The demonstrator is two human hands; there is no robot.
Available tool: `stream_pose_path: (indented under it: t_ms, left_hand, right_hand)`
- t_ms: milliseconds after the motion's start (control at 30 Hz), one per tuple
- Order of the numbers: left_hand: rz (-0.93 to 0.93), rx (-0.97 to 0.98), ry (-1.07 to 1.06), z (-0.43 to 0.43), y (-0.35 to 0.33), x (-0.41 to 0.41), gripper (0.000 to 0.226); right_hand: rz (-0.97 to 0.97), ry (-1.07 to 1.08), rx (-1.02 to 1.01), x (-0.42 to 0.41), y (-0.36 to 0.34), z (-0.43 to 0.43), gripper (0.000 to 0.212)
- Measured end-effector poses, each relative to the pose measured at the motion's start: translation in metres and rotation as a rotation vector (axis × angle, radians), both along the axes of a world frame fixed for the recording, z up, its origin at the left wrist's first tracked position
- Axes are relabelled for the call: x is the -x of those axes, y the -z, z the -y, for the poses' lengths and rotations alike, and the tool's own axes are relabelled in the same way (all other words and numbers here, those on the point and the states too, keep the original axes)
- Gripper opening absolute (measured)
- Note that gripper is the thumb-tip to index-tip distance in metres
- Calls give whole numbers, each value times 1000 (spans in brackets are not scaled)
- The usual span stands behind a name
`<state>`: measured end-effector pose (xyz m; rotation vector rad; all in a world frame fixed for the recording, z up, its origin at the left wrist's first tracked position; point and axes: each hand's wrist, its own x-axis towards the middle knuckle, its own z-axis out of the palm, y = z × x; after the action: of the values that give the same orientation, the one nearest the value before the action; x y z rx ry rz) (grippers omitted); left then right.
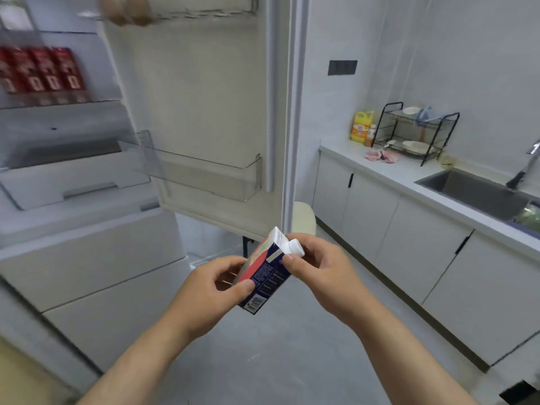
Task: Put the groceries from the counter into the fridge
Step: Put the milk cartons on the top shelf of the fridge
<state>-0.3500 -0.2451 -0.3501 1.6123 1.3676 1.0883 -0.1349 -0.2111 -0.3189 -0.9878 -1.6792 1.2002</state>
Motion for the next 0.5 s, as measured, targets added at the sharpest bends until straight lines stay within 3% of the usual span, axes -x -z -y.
stream_pose_path:
  t_ms: [267,500]
  left_hand:
    - [36,-96,-283,26,-29,78,50]
    - [89,-186,-376,15,-58,158,46]
  right_hand:
    - [26,-273,-122,93,-35,-24,24]
    - [28,-366,-213,187,-71,-52,32]
